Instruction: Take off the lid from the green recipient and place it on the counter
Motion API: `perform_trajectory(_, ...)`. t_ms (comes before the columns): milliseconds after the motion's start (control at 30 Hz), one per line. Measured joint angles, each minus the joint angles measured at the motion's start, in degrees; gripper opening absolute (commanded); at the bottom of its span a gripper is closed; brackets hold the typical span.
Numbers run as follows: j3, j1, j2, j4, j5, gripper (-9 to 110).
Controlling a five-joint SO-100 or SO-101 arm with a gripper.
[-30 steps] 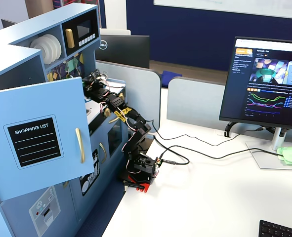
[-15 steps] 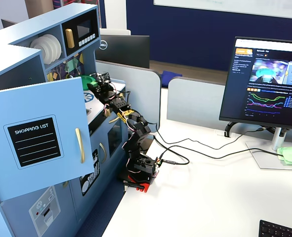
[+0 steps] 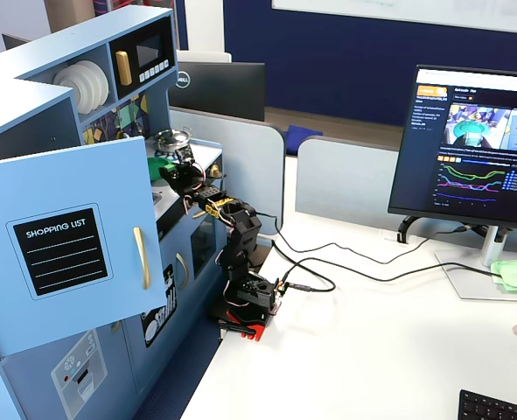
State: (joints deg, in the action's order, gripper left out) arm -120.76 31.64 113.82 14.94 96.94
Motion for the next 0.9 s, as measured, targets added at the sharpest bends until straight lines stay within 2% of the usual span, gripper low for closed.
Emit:
perform_trajectory(300,-3.43,0.00,-0.18,1.85,1.41,1)
perform_trajectory(667,-4.39,0.00,-0.18,2.90,2.20,27)
perform_trajectory(900,-4.39,0.00,0.79,2.64,0.09,31)
